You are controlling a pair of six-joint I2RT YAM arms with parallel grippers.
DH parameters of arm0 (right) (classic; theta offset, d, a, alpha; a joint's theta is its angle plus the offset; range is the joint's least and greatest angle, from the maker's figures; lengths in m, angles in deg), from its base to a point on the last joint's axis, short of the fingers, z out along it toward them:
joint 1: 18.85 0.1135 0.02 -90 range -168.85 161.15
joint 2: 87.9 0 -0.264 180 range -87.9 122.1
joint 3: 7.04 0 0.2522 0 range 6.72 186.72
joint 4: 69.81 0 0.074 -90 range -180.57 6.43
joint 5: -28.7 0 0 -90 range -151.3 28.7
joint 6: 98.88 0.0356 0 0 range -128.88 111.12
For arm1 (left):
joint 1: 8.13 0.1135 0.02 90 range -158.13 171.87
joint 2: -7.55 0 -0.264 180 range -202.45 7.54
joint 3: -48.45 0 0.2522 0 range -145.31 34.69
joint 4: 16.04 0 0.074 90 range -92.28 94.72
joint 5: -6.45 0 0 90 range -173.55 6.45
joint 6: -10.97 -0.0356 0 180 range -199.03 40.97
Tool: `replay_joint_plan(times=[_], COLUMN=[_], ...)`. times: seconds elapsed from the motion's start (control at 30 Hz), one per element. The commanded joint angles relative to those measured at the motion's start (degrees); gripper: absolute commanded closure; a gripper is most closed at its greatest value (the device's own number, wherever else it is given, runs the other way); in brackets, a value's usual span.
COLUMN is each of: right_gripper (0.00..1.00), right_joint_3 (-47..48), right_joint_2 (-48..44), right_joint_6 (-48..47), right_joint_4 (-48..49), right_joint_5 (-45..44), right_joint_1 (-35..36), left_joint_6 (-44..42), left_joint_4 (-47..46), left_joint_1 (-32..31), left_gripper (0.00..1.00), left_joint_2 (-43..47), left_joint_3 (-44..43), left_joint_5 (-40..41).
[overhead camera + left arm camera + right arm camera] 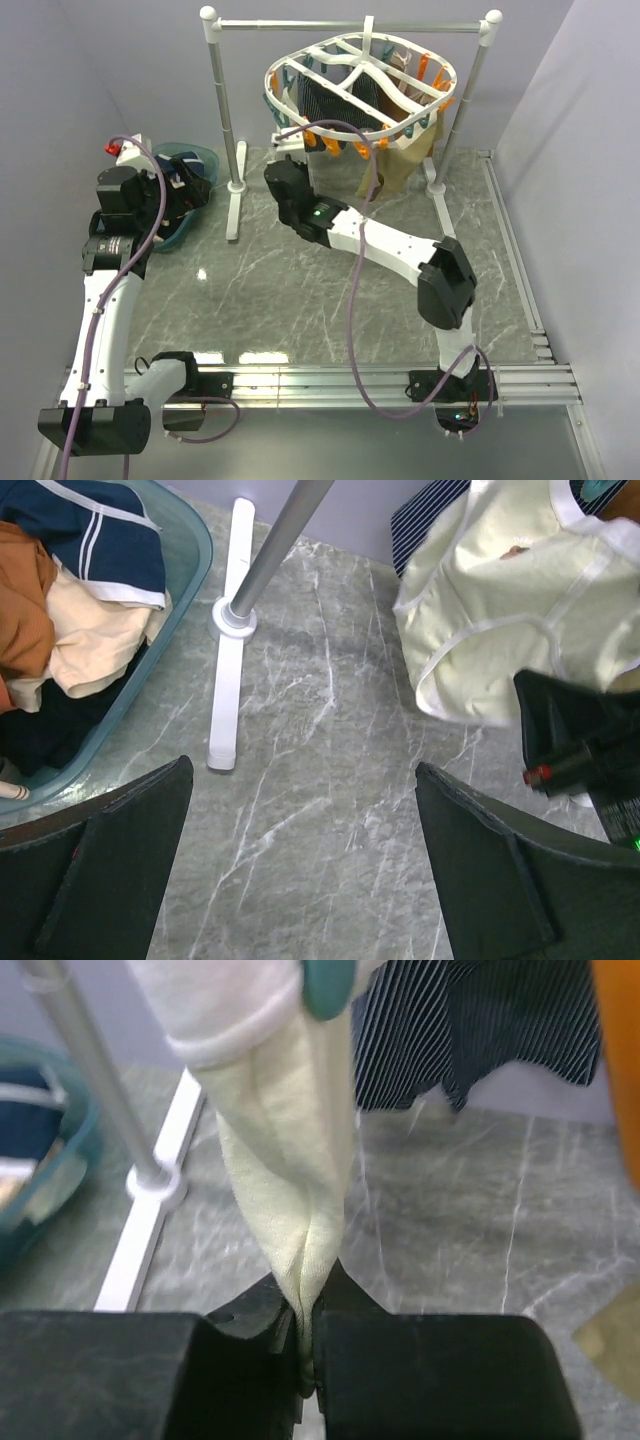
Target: Remove the underwear clipped to the hanger
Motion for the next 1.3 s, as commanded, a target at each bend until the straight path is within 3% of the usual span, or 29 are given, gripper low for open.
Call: replay_joint_plan(times=[0.0,0.2,0.43,0.5,0.63,0.9,1.03,1.27], right_gripper=[0.93,0.95,0.99,0.99,1.00,1.00,1.00,1.00], right_joint_3=[-5.85,-15.79,-16.76,-17.03,-17.47,-18.35,-17.38,-15.18], right_joint_2=[-9.46,-21.59,-31.53,-33.81,-36.89,-38.39,-38.21,-37.51], right_joint_6=[3.13,6.21,9.19,10.25,12.62,16.40,17.37,18.43], right_joint_4=[0.75,-2.13,-12.16,-14.61,-17.79,-19.63,-20.52,-21.48], right_joint_5=[7.22,19.16,40.08,47.00,58.19,75.51,78.51,79.83], right_joint_1=[0.58,0.49,-2.23,-4.16,-7.15,-10.76,-11.11,-11.46], left_joint_6=[-0.12,-0.91,-1.61,-2.14,-2.84,-6.00,-8.11,-10.93], left_joint_4=[-1.42,-2.73,-11.34,-15.64,-20.40,-25.68,-24.10,-25.58], left_joint_1=[0.15,-0.02,-1.17,-4.14,-9.51,-22.15,-28.75,-42.63], left_gripper=[0.00,0.01,0.01,0.01,0.01,0.01,0.00,0.01], left_joint_2=[1.36,2.23,4.78,5.40,5.75,5.85,3.21,0.39], left_joint_3=[0.07,2.17,10.96,13.86,16.68,16.42,13.26,10.53], left_joint_5=[-1.73,-5.85,-23.15,-32.46,-39.43,-32.24,-24.07,-2.82])
